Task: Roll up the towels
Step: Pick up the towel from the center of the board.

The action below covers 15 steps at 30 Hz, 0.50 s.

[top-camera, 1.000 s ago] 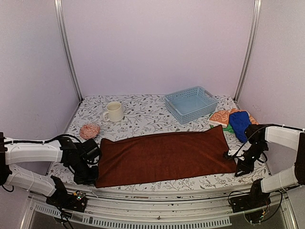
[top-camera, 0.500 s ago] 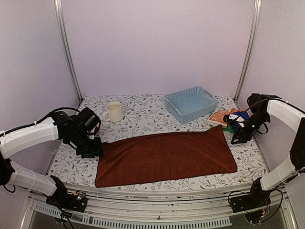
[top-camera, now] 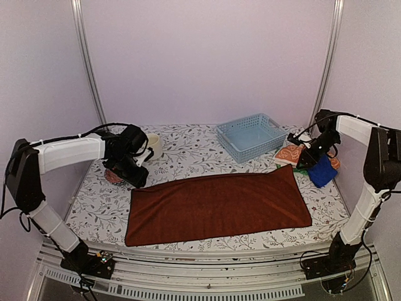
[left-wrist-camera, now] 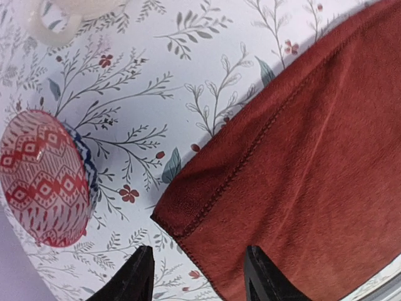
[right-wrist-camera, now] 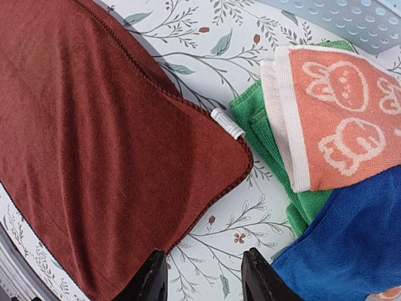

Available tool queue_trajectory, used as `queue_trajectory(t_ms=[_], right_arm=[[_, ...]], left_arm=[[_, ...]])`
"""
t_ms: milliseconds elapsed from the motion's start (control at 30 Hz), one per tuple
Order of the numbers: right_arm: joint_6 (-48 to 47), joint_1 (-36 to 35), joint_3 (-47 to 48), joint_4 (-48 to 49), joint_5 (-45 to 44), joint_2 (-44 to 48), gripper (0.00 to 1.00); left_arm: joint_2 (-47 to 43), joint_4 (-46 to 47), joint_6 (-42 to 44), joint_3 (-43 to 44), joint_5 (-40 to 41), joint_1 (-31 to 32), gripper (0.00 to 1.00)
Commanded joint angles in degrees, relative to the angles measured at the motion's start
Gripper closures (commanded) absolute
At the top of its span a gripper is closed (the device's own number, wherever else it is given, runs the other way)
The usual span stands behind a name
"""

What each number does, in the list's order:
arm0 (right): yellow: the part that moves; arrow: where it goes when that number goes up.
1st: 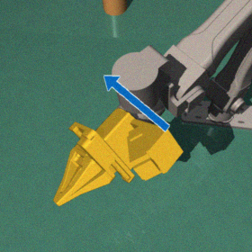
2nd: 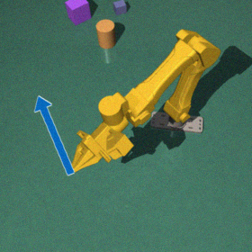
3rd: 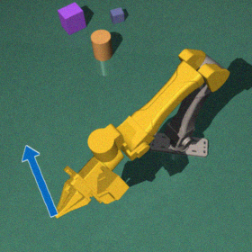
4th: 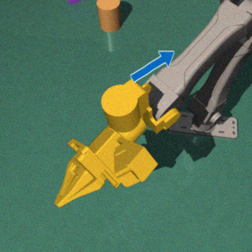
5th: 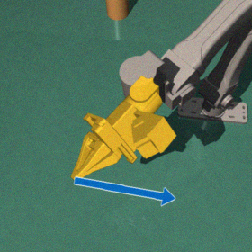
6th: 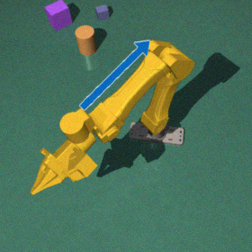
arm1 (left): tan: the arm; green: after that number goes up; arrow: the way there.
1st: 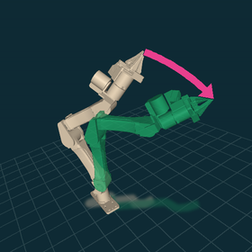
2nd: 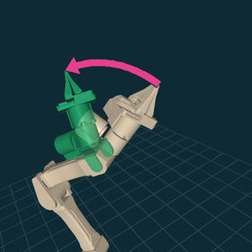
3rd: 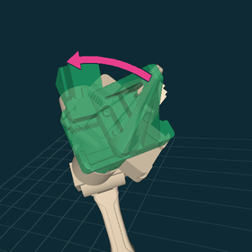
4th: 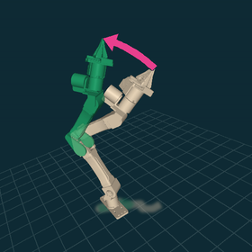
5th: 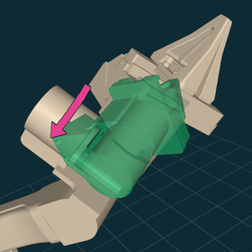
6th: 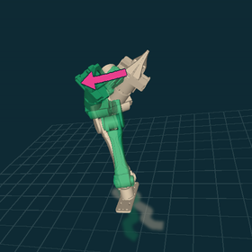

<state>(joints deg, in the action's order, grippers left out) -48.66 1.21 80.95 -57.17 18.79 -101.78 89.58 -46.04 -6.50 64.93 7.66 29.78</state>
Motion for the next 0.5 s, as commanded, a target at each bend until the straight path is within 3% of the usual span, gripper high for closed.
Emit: queue_trajectory(t_ms=[0,200,467], right_arm=[[1.2,0.3,3.2,-0.1,1.5,-1.8,0.57],[0.7,0.3,3.4,0.1,1.4,-3.1,0.56],[1.6,0.3,3.5,0.7,1.4,-5.0,0.56]], left_arm=[[3.9,0.5,14.4,0.7,6.4,2.8,0.49],[10.2,0.9,15.8,1.5,14.7,5.2,0.48],[12.6,1.9,16.9,1.2,19.7,5.3,0.52]])
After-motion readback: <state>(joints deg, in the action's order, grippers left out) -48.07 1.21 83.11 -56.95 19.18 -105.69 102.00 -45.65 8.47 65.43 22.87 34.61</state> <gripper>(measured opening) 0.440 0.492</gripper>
